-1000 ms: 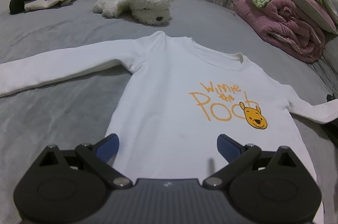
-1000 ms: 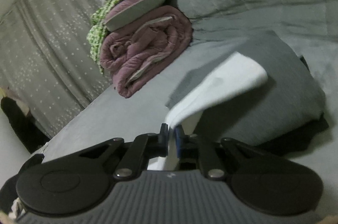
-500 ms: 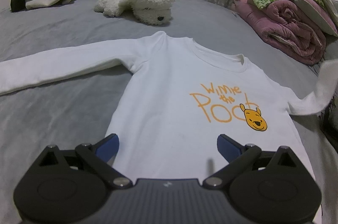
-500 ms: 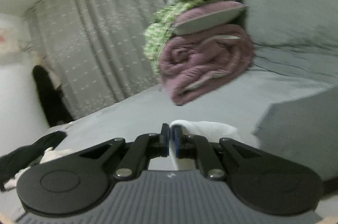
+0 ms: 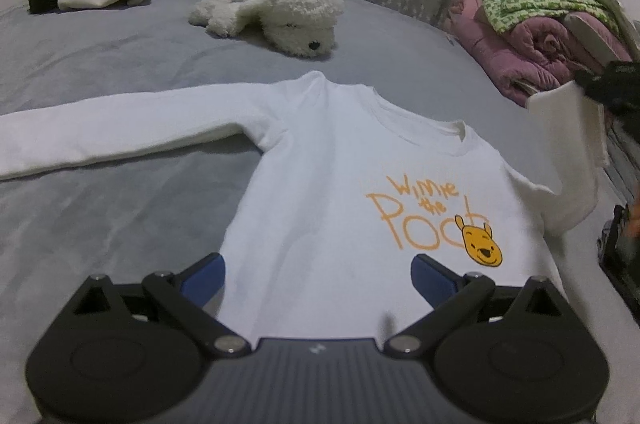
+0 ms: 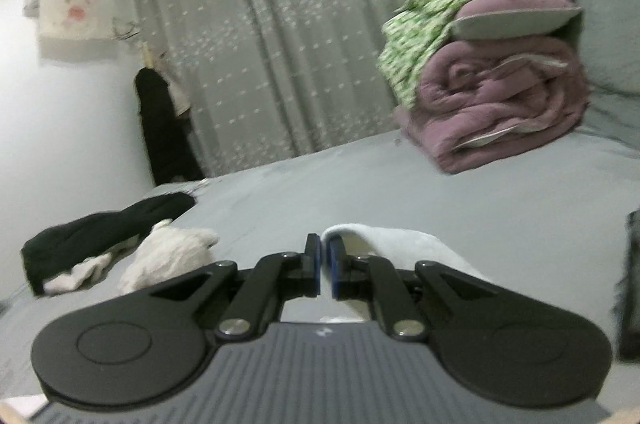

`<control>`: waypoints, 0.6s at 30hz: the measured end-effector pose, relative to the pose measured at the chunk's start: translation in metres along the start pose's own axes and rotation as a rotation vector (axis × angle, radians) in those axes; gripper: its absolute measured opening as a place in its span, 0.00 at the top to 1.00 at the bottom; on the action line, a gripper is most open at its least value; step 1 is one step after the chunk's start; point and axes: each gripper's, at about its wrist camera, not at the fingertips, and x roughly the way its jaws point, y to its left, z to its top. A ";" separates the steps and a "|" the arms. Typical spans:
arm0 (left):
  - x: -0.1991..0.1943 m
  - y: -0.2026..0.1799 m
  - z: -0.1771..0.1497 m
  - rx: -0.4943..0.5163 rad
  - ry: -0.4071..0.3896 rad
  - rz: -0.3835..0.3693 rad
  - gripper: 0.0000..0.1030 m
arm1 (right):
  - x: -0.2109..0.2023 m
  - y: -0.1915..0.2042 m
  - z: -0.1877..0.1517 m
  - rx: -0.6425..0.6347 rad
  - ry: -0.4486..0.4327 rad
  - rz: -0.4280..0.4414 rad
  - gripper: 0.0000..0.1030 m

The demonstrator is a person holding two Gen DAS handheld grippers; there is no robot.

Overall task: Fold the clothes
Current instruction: 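Carry the sleeve across the shirt chest with the right gripper and release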

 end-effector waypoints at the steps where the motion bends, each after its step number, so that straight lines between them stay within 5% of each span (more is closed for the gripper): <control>1: -0.002 0.001 0.001 0.002 -0.004 -0.002 0.03 | 0.004 0.006 -0.005 -0.008 0.009 0.014 0.92; 12: -0.007 0.002 0.002 0.057 -0.013 0.017 0.03 | 0.044 0.055 -0.073 -0.073 0.176 0.132 0.92; 18: -0.005 0.004 0.002 0.067 -0.002 0.023 0.03 | 0.057 0.066 -0.106 -0.118 0.293 0.098 0.92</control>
